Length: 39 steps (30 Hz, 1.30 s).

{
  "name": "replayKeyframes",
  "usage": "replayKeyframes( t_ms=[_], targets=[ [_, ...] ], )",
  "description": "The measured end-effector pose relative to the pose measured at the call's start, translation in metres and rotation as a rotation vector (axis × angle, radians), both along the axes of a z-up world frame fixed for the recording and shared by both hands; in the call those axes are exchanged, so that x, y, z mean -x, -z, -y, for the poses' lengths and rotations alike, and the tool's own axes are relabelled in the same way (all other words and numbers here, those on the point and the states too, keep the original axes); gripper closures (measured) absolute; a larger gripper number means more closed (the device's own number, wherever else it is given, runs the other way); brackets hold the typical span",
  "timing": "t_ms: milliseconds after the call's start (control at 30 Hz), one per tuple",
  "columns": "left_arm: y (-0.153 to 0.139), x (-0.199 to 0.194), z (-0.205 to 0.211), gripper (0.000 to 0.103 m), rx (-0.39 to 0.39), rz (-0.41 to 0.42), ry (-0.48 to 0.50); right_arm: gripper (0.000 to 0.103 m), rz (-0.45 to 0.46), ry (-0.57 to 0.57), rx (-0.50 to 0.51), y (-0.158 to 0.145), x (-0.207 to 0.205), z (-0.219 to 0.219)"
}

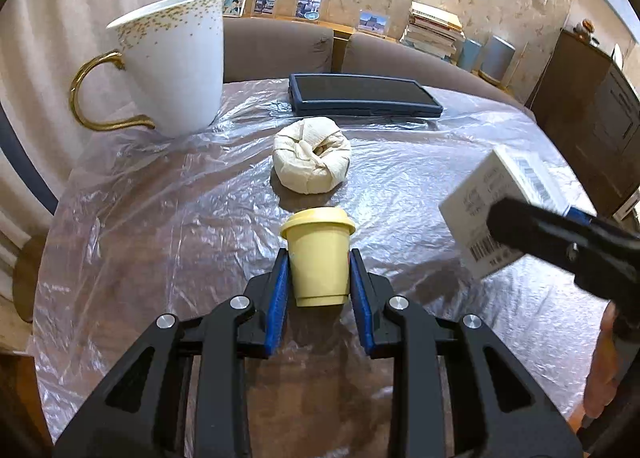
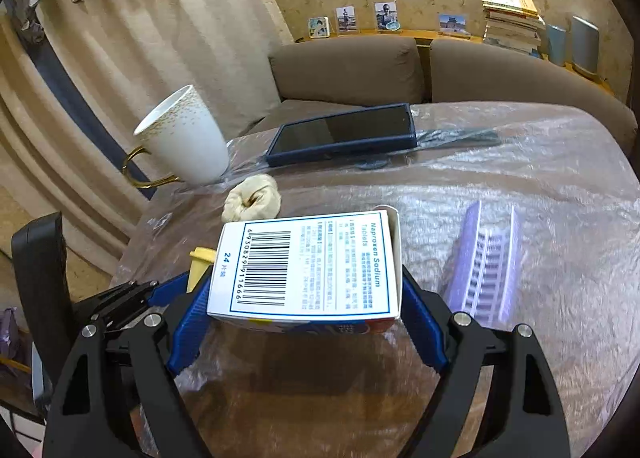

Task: Collect trash
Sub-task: 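Grasp the yellow cup with the left tool while the right tool grasps the milk carton, then carry the yellow cup in the left tool while the right tool carries the carton over the bin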

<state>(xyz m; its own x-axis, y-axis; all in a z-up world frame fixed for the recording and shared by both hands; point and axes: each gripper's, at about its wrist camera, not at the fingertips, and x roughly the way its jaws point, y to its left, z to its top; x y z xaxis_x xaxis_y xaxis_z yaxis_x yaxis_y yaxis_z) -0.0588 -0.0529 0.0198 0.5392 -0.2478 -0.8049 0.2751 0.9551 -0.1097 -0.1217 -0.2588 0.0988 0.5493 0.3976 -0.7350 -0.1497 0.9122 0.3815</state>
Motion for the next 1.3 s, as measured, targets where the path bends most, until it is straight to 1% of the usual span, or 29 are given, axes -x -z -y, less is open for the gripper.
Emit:
replayKeyframes(
  t_ms=[100, 400, 600, 1000, 1300],
  targets=[
    [-0.006, 0.012, -0.002, 0.072, 0.006, 0.013, -0.002, 0.02, 0.006, -0.016, 0.012, -0.002, 0.012, 0.002],
    [-0.013, 0.046, 0.005, 0.072, 0.024, 0.018, -0.003, 0.02, -0.001, -0.044, 0.031, -0.003, 0.05, 0.017],
    [-0.014, 0.065, 0.013, 0.072, 0.037, 0.014, 0.006, 0.02, -0.016, -0.056, 0.03, -0.001, 0.077, 0.031],
    [-0.018, 0.11, 0.021, 0.072, 0.056, 0.013, 0.03, 0.02, -0.009, -0.089, 0.035, -0.005, 0.13, 0.05],
    [-0.02, 0.137, 0.024, 0.072, 0.054, 0.014, 0.044, 0.02, -0.005, -0.103, 0.041, -0.008, 0.158, 0.058]
  ],
)
